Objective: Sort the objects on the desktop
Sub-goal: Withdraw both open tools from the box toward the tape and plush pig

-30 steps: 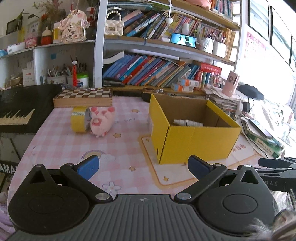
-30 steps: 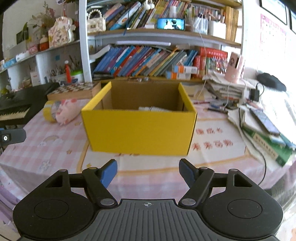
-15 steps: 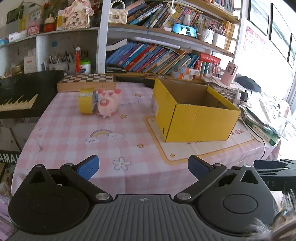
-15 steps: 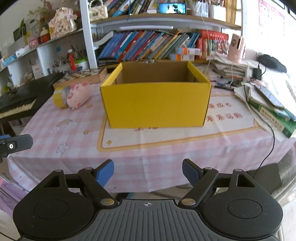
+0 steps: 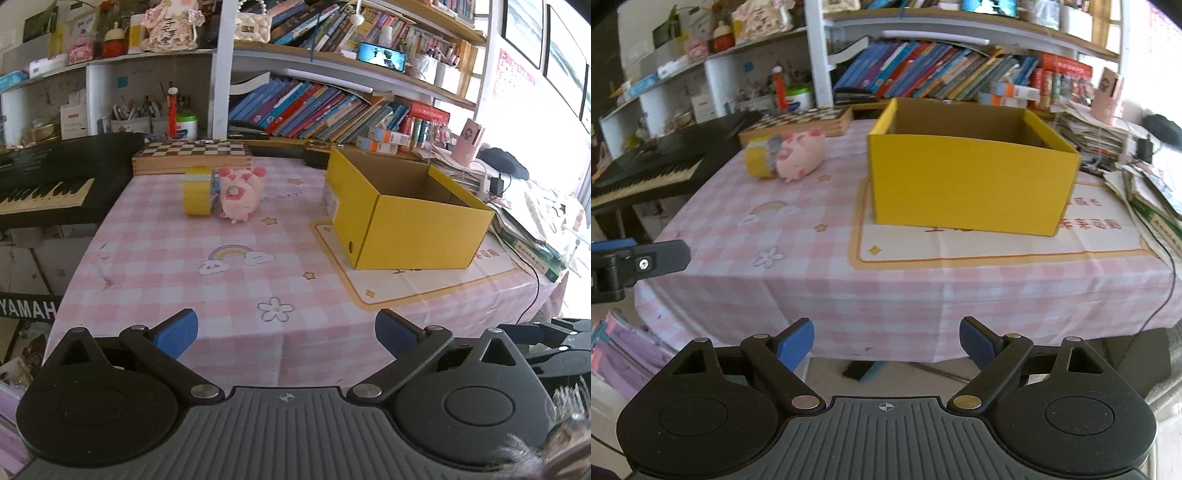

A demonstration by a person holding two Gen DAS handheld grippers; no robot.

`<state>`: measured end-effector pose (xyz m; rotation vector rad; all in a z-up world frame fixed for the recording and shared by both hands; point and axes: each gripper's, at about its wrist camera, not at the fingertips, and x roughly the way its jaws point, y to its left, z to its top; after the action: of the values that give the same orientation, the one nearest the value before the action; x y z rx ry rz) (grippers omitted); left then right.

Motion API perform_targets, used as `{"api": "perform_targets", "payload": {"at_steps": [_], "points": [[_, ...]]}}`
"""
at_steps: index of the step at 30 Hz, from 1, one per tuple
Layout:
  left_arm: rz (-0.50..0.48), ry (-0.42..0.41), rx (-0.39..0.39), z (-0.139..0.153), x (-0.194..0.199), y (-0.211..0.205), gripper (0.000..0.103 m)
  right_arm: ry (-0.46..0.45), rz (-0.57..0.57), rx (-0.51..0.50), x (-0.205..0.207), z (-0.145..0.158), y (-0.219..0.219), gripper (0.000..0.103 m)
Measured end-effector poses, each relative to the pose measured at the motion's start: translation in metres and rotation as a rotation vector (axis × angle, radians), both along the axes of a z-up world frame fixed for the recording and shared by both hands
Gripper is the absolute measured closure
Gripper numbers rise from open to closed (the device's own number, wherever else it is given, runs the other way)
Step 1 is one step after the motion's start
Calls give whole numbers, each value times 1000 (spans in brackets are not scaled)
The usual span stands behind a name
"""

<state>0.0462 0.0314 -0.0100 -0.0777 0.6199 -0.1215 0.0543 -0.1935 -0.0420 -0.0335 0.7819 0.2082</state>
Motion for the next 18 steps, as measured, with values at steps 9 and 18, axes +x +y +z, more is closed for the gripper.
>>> {"api": "perform_targets", "payload": {"at_steps": [9, 18], "points": [[37, -5, 1, 1, -1, 18, 0, -20, 71, 1, 2, 4, 32, 14], [83, -48, -22, 10, 0, 41, 0, -57, 112, 2, 11, 11, 54, 14]]}}
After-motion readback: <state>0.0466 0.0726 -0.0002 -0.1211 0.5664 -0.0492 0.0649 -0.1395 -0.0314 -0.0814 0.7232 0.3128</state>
